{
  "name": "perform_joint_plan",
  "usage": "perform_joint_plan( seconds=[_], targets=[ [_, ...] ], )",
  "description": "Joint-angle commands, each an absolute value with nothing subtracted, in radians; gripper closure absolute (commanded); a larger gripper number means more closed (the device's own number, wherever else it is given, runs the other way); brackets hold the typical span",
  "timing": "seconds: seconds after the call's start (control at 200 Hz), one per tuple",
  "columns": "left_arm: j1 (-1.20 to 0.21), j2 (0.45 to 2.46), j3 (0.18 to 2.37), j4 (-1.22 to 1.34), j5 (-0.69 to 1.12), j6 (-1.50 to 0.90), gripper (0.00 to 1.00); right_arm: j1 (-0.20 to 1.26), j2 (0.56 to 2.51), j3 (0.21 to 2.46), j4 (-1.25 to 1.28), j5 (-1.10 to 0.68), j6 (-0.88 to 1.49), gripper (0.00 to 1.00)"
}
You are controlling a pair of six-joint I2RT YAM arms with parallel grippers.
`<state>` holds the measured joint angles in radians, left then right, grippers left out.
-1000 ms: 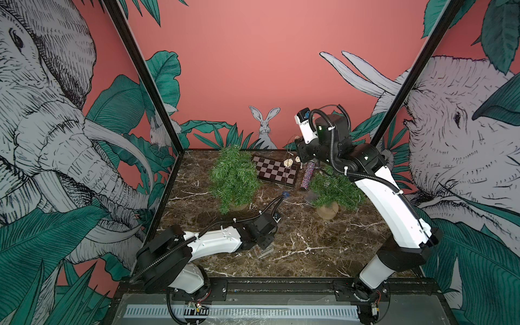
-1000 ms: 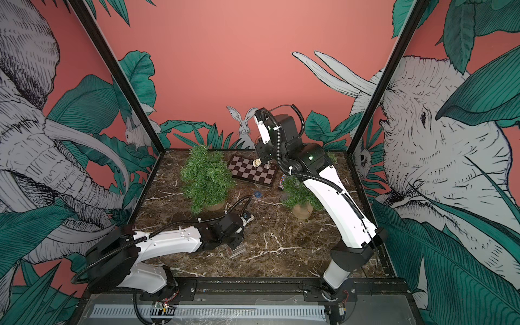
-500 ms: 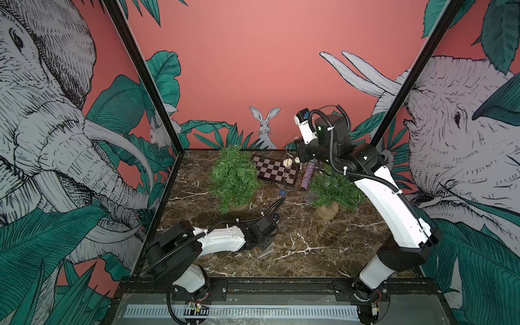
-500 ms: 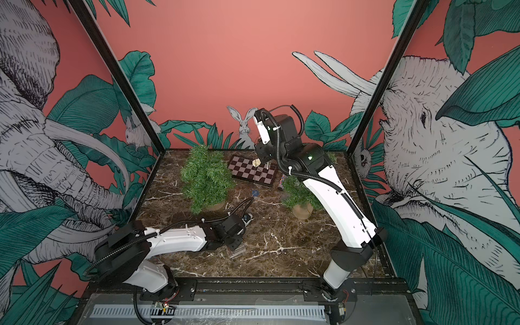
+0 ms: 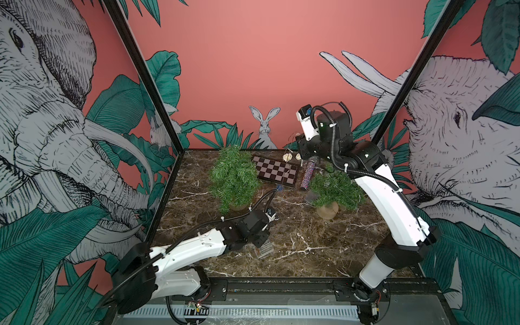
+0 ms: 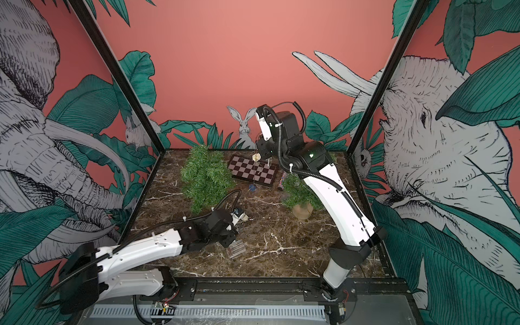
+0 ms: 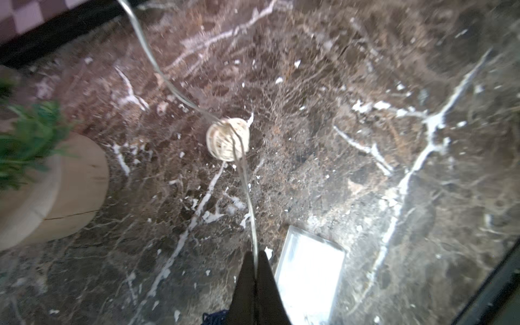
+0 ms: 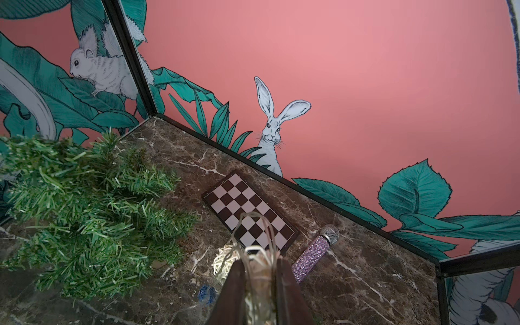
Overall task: Wrap string light around the christmas tree
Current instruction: Pick up the light string from the center of the board.
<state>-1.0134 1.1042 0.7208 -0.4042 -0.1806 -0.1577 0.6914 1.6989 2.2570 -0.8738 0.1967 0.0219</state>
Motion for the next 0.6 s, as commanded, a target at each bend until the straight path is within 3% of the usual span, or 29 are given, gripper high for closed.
perform_joint_plan(
  seconds=[0.0,0.325,0.595],
  targets=[
    [-1.005,0.979,0.777,-0.613,-0.229,-0.158,1.0,0.683,1.739,2.338,-0.849,0.186,0.02,1.0],
    [-0.926,0.782,1.03,-0.885,-0.263,-0.121,1.0,0.677,1.922,2.63,-0.851,0.275,-0.04,1.0],
    [-0.925,0.721,1.229,-1.001,-0.316,-0.012,1.0,0.655,1.947,2.657,-0.743,0.264,-0.04,1.0]
  ],
)
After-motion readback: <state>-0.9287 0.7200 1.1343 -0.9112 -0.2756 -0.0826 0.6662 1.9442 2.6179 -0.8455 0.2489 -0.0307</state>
